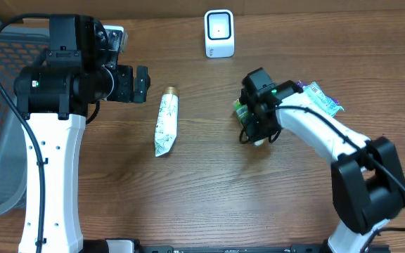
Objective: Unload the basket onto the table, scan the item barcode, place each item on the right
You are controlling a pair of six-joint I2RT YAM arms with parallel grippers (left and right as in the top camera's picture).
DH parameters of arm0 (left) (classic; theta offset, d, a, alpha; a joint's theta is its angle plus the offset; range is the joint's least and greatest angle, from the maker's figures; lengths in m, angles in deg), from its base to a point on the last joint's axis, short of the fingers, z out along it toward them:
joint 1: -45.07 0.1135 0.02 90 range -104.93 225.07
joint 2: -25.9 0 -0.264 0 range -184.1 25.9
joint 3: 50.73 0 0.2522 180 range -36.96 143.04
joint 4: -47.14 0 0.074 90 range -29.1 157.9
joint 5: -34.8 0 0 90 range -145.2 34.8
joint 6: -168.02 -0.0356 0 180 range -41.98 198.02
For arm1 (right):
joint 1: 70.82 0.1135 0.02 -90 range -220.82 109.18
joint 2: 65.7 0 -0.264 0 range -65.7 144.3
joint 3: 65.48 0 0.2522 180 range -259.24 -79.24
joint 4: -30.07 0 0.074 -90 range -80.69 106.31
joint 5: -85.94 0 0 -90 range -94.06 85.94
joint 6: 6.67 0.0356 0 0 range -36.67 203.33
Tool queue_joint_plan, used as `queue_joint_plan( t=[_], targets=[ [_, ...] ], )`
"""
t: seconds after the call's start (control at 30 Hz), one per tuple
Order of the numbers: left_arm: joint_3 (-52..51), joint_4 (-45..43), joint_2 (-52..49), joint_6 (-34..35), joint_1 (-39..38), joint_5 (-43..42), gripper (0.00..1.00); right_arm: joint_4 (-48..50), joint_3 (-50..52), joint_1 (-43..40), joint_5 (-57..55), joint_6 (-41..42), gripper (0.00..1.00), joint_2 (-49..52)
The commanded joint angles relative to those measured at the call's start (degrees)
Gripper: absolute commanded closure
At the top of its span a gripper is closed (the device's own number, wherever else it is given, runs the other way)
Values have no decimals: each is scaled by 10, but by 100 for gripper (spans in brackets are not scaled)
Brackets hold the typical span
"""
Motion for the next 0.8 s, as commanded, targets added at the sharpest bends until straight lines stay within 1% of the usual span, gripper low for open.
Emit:
queue_joint_plan(
  t=[0.0, 0.17, 0.2, 0.23, 0.27, 0.3, 0.33, 0.37, 0.43, 0.5, 0.57, 0.63, 0.7, 0.73, 0.77],
  targets=[
    [5, -1, -2, 4, -2, -6, 1, -2, -10, 57, -172, 85, 96, -15],
    [5, -1, -2, 4, -2, -6, 0, -8, 4, 121, -299, 143, 96, 22],
    [5, -1, -2, 4, -2, -6, 0, -10, 4, 131, -315, 150, 93, 32],
    [5, -1, -2, 4, -2, -6, 1, -11, 4, 136, -315, 150, 86, 37],
    [5, -1, -2, 4, -2, -6, 0, -12, 4, 143, -313, 150, 72, 44],
    [5, -1, -2, 4, -2, -6, 0, -14, 4, 149, -306, 150, 65, 48],
    [5, -1, -2, 4, -2, -6, 0, -15, 4, 153, -296, 150, 61, 51],
    [5, -1, -2, 4, -2, -6, 1, -15, 4, 156, -287, 150, 59, 51],
    [5, -1, -2, 4, -2, -6, 0, -14, 3, 162, -249, 144, 51, 50],
    [5, -1, -2, 4, -2, -6, 0, -17, -2, 164, -215, 141, 50, 50],
    [5, -1, -2, 4, -2, -6, 0, -22, -12, 164, -163, 111, 48, 44],
    [5, -1, -2, 4, -2, -6, 0, -24, -24, 159, -116, 83, 45, 31],
    [5, -1, -2, 4, -2, -6, 0, -26, -35, 148, -67, 51, 39, 9],
    [5, -1, -2, 4, -2, -6, 0, -28, -40, 142, -51, 43, 35, -2],
    [5, -1, -2, 4, -2, -6, 0, -31, -46, 134, -42, 41, 28, -14]
  ],
)
